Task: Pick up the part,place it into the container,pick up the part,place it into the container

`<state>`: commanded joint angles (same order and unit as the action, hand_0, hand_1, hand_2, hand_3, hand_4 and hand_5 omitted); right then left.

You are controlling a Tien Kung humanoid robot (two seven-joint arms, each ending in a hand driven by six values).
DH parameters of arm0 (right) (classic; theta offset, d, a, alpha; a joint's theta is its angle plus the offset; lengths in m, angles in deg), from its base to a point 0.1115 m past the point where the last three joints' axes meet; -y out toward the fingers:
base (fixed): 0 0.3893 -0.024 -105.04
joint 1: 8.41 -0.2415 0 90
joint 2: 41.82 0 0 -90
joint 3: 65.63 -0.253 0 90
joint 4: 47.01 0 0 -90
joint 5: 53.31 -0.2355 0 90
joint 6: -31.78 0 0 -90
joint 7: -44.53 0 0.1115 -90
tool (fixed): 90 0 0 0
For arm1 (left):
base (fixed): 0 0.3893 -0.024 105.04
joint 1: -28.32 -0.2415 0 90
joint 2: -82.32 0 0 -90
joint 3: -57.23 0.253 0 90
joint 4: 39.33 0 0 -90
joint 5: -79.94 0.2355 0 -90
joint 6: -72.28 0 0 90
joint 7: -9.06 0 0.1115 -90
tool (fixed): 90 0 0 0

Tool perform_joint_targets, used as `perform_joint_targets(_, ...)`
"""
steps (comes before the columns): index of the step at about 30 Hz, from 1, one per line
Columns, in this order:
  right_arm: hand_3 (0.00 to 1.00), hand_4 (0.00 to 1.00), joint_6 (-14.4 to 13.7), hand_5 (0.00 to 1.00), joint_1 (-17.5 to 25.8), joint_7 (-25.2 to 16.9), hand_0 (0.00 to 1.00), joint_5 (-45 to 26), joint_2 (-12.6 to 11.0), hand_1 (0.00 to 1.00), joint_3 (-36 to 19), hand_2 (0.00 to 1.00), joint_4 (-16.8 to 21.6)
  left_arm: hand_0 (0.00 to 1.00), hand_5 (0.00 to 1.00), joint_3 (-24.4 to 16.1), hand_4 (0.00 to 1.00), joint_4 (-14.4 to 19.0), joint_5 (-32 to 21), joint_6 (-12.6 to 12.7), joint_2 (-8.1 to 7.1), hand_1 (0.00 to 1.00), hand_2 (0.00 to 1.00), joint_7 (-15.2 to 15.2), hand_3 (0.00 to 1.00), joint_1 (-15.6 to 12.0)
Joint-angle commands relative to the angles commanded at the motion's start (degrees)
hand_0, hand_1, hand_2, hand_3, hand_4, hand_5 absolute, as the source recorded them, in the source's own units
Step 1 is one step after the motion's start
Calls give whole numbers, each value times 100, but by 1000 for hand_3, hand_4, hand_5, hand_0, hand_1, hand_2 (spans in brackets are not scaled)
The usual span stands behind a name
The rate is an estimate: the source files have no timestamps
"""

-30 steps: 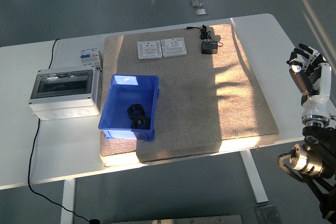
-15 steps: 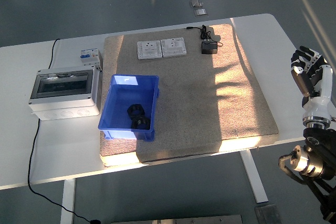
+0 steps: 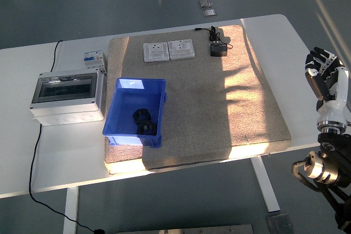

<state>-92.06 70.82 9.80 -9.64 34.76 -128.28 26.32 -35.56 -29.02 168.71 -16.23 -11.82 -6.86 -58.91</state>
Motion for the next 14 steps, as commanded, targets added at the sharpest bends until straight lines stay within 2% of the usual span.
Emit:
perform_joint_targets(5,638,629,9,303,4,20,743,32,-1,662,-69,689,-13,711,721,34,628,0,1,30,20,713,738,14,637,30)
perform_joint_targets(6,580,635,6,297,1,18,699,37,-2,516,-80,546,-16,713,734,7,656,0,59,38,32,715,734,7,619,45)
perform_joint_targets(14,580,635,19,297,-35,152,699,183,-21,516,-115,546,-28,713,734,-81,656,0,203,49,67,715,734,-82,619,116)
